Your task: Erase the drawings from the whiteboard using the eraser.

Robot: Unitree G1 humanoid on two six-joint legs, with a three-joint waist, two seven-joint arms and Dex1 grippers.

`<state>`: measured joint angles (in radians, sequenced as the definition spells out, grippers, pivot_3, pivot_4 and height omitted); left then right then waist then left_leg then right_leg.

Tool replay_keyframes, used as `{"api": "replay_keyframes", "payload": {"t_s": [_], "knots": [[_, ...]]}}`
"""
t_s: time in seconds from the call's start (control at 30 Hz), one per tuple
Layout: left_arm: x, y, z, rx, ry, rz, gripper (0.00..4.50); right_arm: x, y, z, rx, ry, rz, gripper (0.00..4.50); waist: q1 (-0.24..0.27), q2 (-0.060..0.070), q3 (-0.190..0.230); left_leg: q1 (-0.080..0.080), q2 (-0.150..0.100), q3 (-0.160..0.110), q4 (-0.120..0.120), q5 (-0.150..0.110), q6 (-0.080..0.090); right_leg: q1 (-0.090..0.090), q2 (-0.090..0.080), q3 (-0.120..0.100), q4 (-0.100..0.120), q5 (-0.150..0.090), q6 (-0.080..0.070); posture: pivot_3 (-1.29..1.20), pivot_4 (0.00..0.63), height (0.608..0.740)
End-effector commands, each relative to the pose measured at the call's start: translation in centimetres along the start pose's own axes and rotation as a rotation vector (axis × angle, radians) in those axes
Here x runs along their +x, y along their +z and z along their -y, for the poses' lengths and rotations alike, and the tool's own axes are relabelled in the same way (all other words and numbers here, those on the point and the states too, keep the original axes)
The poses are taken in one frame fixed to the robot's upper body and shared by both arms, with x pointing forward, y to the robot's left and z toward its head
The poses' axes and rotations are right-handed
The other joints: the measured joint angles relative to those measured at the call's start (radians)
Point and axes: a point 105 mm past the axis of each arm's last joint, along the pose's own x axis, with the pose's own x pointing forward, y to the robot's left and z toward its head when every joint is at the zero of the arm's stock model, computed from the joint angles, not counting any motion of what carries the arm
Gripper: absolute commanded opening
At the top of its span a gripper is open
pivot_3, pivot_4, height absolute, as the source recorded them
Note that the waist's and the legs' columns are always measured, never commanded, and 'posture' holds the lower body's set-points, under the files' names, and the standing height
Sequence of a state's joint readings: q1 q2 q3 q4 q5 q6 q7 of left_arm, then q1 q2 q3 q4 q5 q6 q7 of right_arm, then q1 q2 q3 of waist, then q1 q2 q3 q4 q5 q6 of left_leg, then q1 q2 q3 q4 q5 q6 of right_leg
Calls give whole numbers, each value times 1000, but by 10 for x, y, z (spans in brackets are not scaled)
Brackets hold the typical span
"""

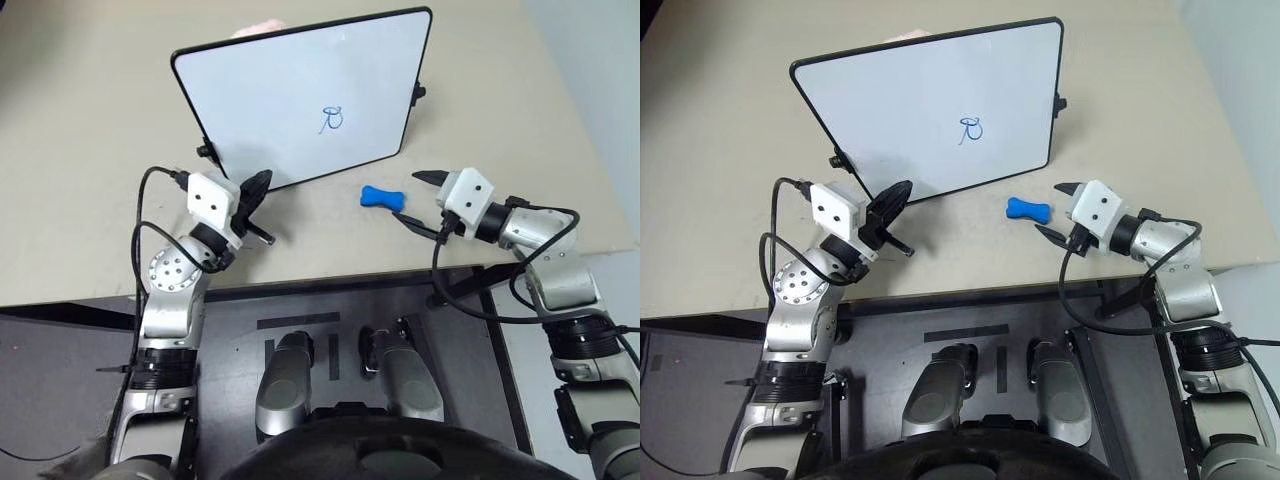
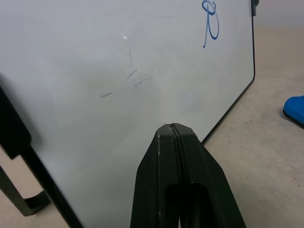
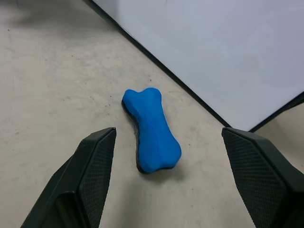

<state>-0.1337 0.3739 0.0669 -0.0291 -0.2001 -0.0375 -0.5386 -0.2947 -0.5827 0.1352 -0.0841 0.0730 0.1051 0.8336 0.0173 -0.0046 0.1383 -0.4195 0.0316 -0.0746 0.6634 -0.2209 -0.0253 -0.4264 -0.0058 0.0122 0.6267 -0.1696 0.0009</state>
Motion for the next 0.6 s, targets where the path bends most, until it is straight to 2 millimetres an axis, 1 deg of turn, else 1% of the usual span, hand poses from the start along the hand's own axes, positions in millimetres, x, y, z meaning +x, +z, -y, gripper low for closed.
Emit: {"api": "replay_keyframes", "payload": {"t_s": [0.03, 0.23, 0.33, 0.6], "knots": [[1, 14, -2, 23, 4, 50, 0, 0, 11, 7, -40, -18, 36, 3771, 0, 0, 0, 0, 0, 0, 0, 0, 0, 0, 0, 0, 0, 0, 0, 0, 150, 740], [-3, 10, -4, 17, 16, 41, 0, -4, 13, 11, -50, -33, 41, 3771, 0, 0, 0, 0, 0, 0, 0, 0, 0, 0, 0, 0, 0, 1, -3, 0, 150, 740], [-1, 11, -3, 15, 18, 45, 0, -4, 13, 11, -55, -27, 38, 3771, 0, 0, 0, 0, 0, 0, 0, 0, 0, 0, 0, 0, 0, 2, -3, 0, 150, 740], [2, 8, 11, -13, 9, 54, 0, 4, 19, 6, -45, 10, 67, 3771, -1, 0, 0, 0, 0, 0, 0, 0, 0, 0, 0, 0, 0, 1, -2, 0, 150, 740]]}}
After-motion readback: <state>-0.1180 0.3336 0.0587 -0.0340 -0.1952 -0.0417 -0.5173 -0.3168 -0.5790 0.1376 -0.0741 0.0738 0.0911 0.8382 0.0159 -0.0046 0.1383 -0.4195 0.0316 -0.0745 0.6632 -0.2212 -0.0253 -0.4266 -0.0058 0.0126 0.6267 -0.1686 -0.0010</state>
